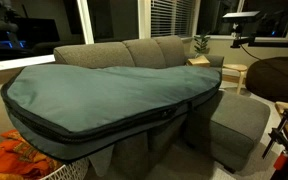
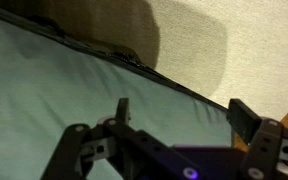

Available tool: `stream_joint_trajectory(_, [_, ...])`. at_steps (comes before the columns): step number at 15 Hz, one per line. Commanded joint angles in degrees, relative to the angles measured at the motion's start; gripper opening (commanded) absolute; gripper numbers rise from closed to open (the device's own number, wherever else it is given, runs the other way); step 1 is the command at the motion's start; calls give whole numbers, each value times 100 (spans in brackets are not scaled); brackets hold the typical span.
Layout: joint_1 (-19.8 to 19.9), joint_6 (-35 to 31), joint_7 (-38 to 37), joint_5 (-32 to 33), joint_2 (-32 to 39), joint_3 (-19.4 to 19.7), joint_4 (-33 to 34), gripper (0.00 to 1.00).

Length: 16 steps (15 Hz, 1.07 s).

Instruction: Open the zip to the left

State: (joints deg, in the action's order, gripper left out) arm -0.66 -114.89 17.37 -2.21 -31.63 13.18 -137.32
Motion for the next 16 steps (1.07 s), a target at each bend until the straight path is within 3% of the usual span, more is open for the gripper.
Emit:
stream_joint_trajectory(1, [120,11,52,-65,17,-101,8,100])
stream_joint_trajectory(16, [98,-265,47,-30,142,-283,-252,100])
